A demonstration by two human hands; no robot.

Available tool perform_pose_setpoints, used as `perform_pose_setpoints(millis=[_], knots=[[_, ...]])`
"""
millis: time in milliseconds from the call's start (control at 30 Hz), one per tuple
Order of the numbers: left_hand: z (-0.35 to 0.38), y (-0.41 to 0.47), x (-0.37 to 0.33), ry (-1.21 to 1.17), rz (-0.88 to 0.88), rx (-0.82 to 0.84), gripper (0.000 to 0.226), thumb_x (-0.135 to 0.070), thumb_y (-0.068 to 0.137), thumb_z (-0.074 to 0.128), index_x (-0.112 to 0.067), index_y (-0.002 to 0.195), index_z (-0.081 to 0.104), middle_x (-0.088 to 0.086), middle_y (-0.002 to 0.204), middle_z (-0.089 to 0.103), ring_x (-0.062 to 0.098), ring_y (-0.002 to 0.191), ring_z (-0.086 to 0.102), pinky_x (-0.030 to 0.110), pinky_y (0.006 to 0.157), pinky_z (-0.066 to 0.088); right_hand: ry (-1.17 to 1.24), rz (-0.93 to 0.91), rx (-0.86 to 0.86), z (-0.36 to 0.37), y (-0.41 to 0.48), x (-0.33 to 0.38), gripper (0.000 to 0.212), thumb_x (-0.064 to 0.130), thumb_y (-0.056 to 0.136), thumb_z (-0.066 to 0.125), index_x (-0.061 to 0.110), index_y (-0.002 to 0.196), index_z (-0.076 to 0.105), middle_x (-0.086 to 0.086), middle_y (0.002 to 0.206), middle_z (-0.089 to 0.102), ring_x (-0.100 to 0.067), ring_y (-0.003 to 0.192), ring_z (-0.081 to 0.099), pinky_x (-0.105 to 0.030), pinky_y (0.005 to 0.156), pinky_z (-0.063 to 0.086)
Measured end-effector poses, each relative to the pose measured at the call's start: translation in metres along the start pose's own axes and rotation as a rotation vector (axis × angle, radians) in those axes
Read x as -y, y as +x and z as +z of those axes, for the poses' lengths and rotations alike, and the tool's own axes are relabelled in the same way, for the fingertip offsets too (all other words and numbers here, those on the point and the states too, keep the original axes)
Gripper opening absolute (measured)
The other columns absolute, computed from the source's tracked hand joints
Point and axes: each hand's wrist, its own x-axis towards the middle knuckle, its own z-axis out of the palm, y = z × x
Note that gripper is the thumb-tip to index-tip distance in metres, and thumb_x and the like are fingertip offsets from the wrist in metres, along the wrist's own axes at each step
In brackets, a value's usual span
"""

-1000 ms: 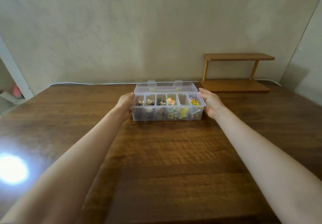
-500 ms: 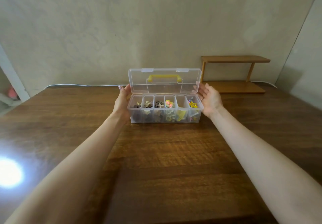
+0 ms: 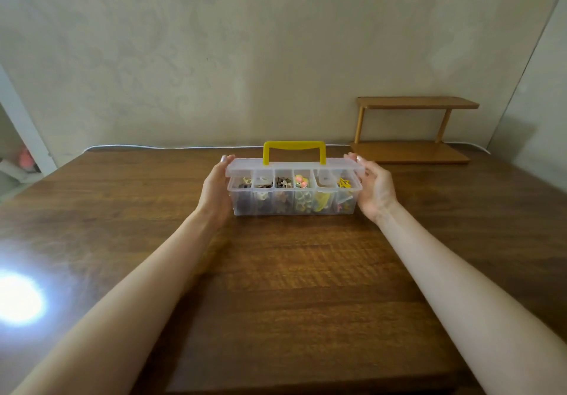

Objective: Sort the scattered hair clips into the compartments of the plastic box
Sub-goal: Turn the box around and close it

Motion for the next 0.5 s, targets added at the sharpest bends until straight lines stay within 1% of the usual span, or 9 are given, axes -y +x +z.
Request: perform_pose_setpoints(millis=[67, 133, 200, 300, 367, 433, 500], knots=[[-0.002, -0.002, 0.003, 0.032, -0.011, 0.013, 0.029, -0.027, 0.096, 0.041, -0.021, 0.122, 0.051, 0.007, 0.131, 0.051, 0.025, 0.12, 0.05, 0.044, 0.106, 0.038, -0.02, -0.001, 0.011, -0.003, -0.002, -0.002, 0.024, 0.016, 0.09, 0.049, 0.015, 0.111, 0.06, -0.008, 0.112, 0.064, -0.025, 0.102, 0.061, -0.036, 0.084, 0.051], [-0.007, -0.001, 0.005, 0.08, -0.023, 0.016, 0.034, -0.023, 0.095, 0.041, -0.027, 0.127, 0.048, 0.007, 0.142, 0.042, 0.027, 0.128, 0.043, 0.047, 0.109, 0.034, -0.043, 0.003, 0.008, -0.005, -0.004, -0.002, 0.026, 0.013, 0.09, 0.048, 0.017, 0.113, 0.059, -0.01, 0.114, 0.062, -0.026, 0.105, 0.059, -0.036, 0.085, 0.05], [-0.007, -0.002, 0.005, 0.103, -0.023, -0.01, 0.035, -0.021, 0.096, 0.039, -0.028, 0.129, 0.046, 0.007, 0.144, 0.038, 0.028, 0.131, 0.039, 0.047, 0.11, 0.034, -0.078, -0.004, 0.001, -0.005, -0.005, -0.002, 0.027, 0.012, 0.09, 0.047, 0.019, 0.114, 0.059, -0.01, 0.118, 0.061, -0.026, 0.109, 0.058, -0.035, 0.086, 0.05], [-0.002, -0.004, 0.003, 0.173, 0.01, -0.053, 0.035, -0.018, 0.098, 0.036, -0.025, 0.131, 0.045, 0.007, 0.144, 0.039, 0.027, 0.131, 0.039, 0.046, 0.108, 0.036, -0.16, -0.034, -0.01, -0.004, -0.006, -0.002, 0.029, 0.01, 0.092, 0.045, 0.019, 0.116, 0.059, -0.011, 0.123, 0.059, -0.025, 0.113, 0.057, -0.035, 0.089, 0.05], [0.0, -0.007, 0.002, 0.263, 0.055, -0.066, 0.033, -0.018, 0.099, 0.034, -0.026, 0.127, 0.049, 0.006, 0.141, 0.041, 0.026, 0.13, 0.039, 0.048, 0.108, 0.036, -0.241, -0.074, -0.007, -0.004, -0.007, 0.0, 0.031, 0.01, 0.094, 0.042, 0.018, 0.119, 0.058, -0.011, 0.124, 0.058, -0.025, 0.113, 0.057, -0.034, 0.088, 0.051], [0.002, -0.01, 0.002, 0.385, 0.113, -0.059, 0.033, -0.018, 0.1, 0.031, -0.026, 0.121, 0.055, 0.001, 0.139, 0.043, 0.024, 0.132, 0.036, 0.047, 0.11, 0.034, -0.316, -0.102, 0.009, -0.003, -0.009, 0.002, 0.03, 0.01, 0.095, 0.041, 0.019, 0.117, 0.058, -0.011, 0.125, 0.056, -0.025, 0.114, 0.056, -0.036, 0.089, 0.051], [0.006, -0.013, 0.001, 0.492, 0.198, -0.079, 0.035, -0.016, 0.1, 0.028, -0.02, 0.116, 0.06, -0.002, 0.144, 0.038, 0.018, 0.137, 0.03, 0.039, 0.113, 0.028, -0.401, -0.134, 0.022, 0.0, -0.011, 0.003, 0.031, 0.01, 0.096, 0.039, 0.021, 0.116, 0.059, -0.011, 0.127, 0.055, -0.023, 0.113, 0.056, -0.035, 0.087, 0.052]])
